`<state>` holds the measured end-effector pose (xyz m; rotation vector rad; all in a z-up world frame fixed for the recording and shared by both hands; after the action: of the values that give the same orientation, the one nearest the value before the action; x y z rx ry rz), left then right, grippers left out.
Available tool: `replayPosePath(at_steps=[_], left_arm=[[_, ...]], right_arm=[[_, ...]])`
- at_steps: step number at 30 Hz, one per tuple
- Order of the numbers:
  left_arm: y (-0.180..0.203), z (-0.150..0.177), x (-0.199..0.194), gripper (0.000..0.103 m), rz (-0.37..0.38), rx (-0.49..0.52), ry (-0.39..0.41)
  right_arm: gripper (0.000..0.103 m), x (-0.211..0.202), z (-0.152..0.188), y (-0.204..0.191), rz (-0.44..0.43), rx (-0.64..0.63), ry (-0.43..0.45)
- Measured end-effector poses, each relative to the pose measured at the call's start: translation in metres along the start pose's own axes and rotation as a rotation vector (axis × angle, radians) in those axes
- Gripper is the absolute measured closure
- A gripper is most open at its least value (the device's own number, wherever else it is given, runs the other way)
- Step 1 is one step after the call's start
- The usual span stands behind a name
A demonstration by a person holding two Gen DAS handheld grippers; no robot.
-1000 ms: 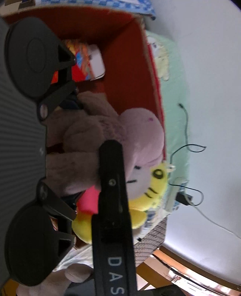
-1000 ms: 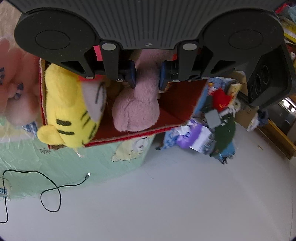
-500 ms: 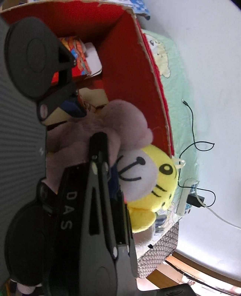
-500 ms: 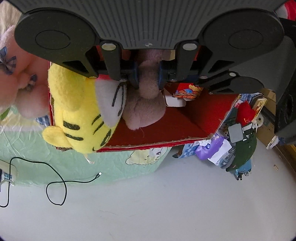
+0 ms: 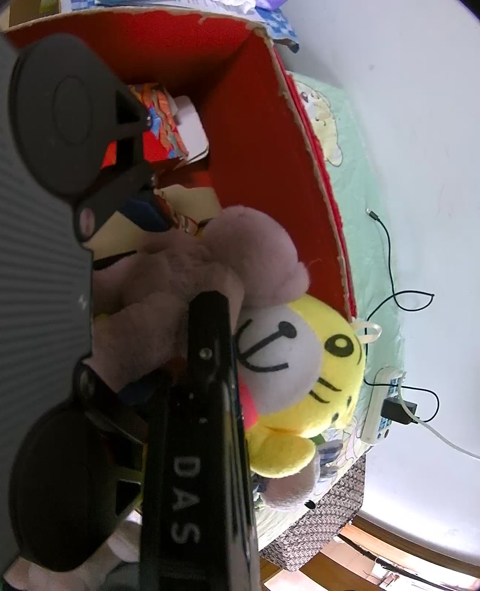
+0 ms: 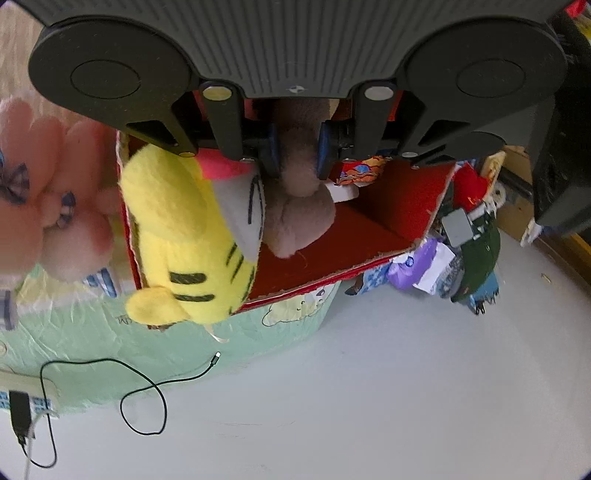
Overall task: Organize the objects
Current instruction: 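Lower the teddy bear into the red box beside the tiger and release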
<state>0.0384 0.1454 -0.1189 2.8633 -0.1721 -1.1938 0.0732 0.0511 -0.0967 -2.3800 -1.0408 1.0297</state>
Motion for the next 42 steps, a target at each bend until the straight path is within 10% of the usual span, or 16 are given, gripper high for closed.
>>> replayPosePath(at_steps=[42], left_arm=[[0.012, 0.002, -0.035, 0.014, -0.161, 0.041, 0.024]], right_arm=[[0.088, -0.049, 0.009, 0.012, 0.012, 0.097, 0.111]])
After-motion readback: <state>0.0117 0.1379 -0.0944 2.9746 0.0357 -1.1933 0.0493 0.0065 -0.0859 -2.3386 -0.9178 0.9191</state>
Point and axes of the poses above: each gripper's, at about its wrist camera, not at the fingertips, and x roughly the way its jaws point, y to its right, z to its underside, the point moved 6 cm from there along x, roughly the way its jaws point, and after that the axes turned 11 degrees about y, right-handed, at the moved point
